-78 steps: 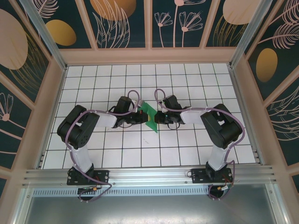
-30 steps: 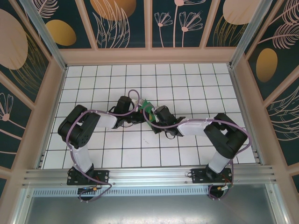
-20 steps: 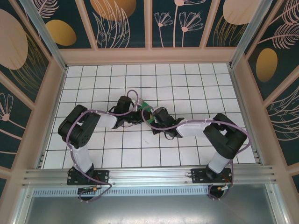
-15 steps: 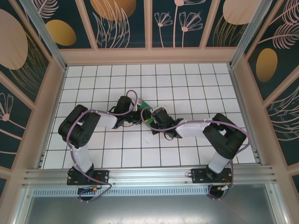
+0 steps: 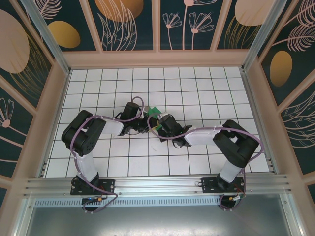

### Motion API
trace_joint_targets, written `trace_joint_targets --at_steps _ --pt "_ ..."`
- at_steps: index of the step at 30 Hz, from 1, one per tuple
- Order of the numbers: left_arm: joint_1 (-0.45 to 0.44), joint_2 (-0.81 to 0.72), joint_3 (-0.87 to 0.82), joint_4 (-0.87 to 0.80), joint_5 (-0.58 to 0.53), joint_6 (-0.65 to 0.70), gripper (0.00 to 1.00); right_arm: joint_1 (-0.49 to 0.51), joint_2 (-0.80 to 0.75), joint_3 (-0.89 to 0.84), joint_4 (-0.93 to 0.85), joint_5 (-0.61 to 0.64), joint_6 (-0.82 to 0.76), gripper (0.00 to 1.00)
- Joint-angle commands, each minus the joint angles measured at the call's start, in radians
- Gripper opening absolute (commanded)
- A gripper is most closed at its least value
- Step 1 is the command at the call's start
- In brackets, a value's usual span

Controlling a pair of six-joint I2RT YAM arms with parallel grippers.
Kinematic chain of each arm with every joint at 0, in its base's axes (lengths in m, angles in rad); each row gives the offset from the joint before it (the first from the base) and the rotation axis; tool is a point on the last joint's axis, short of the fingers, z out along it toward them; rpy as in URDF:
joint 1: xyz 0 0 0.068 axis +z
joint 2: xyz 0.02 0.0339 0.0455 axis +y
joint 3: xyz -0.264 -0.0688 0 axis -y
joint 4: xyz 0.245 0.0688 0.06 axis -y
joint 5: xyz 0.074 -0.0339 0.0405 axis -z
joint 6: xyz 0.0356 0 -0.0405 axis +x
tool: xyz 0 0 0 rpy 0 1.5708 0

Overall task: Fold a paper plane with a square sheet of paper (pick it up from the middle)
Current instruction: Fourth fold the wing at the center of the table.

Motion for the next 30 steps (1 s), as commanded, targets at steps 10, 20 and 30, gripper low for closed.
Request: trace_joint_targets --at_steps 10,20,30 --pt "0.005 0.011 0.033 -0.013 -0.021 0.041 0.12 -0.024 -0.055 -0.044 0.045 -0.149 0.045 0.2" --pt "0.004 0.026 0.051 -0.025 0.003 0.079 0.1 -0.237 -0.22 -0.158 0.181 -0.544 0.191 0.36" --pt "0.005 0.014 0.037 -0.023 0.021 0.107 0.08 -0.316 -0.059 -0.017 0.136 -0.612 0.247 0.14"
